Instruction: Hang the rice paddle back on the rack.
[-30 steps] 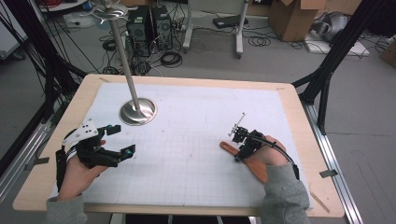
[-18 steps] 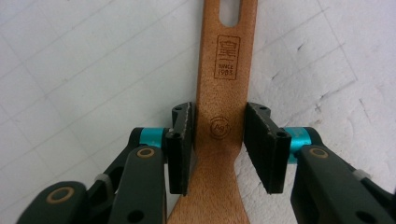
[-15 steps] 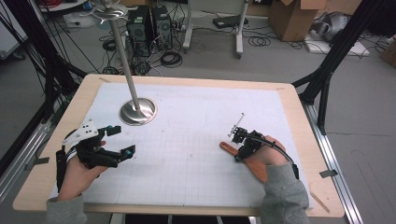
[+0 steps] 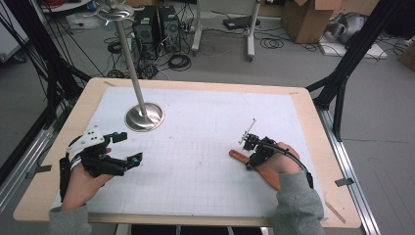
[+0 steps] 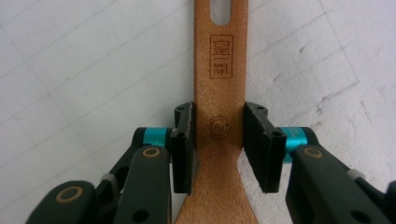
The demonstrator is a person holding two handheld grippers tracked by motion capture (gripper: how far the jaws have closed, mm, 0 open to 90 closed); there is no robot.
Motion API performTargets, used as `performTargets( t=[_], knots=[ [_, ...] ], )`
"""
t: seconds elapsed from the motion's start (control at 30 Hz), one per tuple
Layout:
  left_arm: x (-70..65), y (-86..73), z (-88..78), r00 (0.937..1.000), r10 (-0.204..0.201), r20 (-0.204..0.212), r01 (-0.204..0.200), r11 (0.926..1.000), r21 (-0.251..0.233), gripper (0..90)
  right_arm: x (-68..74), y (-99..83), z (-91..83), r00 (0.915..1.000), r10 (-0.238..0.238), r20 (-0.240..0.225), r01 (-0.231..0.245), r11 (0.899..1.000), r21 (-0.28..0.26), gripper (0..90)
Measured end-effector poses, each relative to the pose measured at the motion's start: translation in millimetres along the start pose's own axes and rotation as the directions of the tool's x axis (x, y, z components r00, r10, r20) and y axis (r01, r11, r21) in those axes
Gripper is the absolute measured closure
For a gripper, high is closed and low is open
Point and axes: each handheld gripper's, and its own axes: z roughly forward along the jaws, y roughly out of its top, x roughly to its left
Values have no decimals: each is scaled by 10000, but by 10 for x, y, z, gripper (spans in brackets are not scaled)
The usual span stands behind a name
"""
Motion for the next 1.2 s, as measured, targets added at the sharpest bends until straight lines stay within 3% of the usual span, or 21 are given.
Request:
performTargets(
  t=[0.33, 0.5, 0.73, 0.97, 1.07, 1.2],
  knots=[
    [3, 6, -16, 10000, -6, -12, 6, 10000, -57, 18, -27, -48, -135, 9998, 48, 176, -29, 9943, -1067, 649],
    [4, 4, -8, 10000, 9, -38, -9, 10000, -16, 18, -68, -120, -256, 9996, 54, 266, -1, 9809, -1943, 649],
    [-7, 25, -32, 10000, 63, -41, -63, 9999, -125, 18, -133, -206, -361, 9997, 158, 209, -85, 9504, -3110, 649],
    [-2, 18, -16, 10000, 53, -26, -53, 10000, -57, 18, -160, -296, -500, 9991, 406, 101, -325, 9047, -4248, 649],
    [-6, 16, -12, 10000, 27, -18, -27, 10000, -61, 18, -198, -344, -544, 9990, 444, -112, -443, 8741, -4838, 649],
    [0, 15, -15, 10000, 52, -39, -52, 10000, -49, 18, -232, -404, -593, 9984, 543, -153, -541, 8425, -5360, 650]
  ],
)
